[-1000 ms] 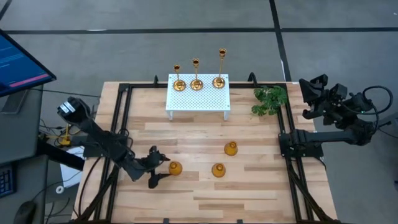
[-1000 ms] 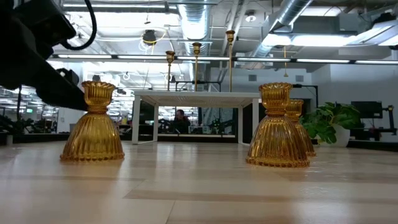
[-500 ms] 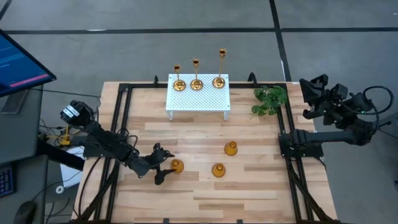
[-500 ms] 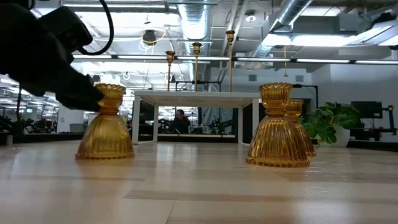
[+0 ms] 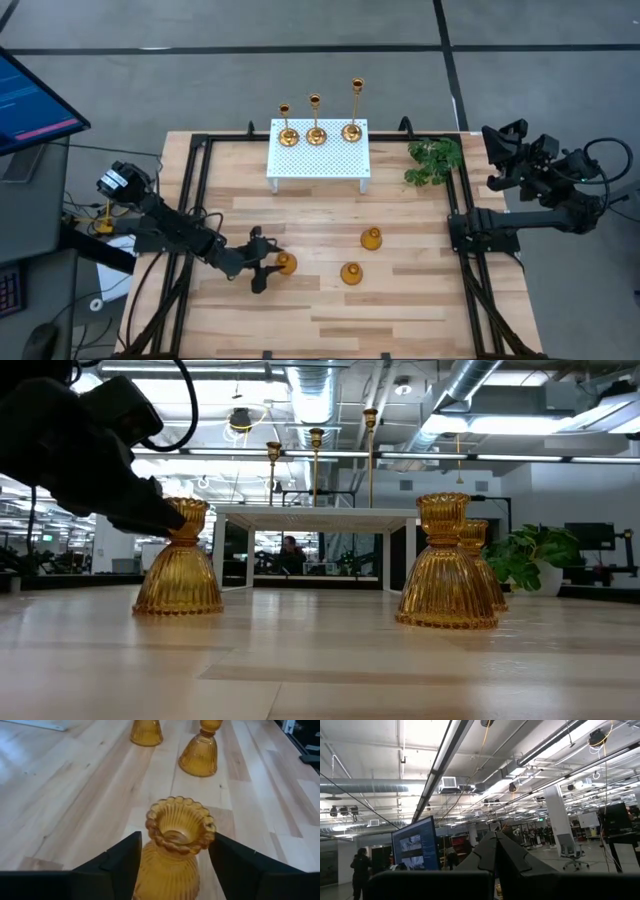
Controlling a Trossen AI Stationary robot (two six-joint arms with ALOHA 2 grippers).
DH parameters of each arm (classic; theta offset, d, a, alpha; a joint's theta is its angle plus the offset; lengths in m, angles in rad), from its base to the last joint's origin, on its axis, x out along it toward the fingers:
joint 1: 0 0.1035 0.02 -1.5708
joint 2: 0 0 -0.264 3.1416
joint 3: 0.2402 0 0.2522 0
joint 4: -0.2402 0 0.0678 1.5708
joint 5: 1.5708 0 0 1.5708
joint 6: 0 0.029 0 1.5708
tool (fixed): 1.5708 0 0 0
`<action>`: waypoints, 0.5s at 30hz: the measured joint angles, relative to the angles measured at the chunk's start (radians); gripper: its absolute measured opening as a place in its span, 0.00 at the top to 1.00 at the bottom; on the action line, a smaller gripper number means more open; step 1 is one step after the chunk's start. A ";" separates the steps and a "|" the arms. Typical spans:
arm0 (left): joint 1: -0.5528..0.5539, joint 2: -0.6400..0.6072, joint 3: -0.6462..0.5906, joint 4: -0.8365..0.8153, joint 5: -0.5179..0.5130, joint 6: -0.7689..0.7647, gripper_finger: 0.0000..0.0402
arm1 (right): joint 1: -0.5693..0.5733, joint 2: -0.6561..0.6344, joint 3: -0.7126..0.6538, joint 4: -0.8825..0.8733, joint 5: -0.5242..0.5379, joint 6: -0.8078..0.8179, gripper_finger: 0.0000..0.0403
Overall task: Pick & Place candle stick holders
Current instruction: Put the left orange candle holder on the shelf aligned with the small gold candle holder
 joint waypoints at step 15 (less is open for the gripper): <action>0.035 -0.001 0.000 0.026 0.005 0.020 0.68 | 0.000 0.000 0.000 -0.002 0.000 0.000 1.00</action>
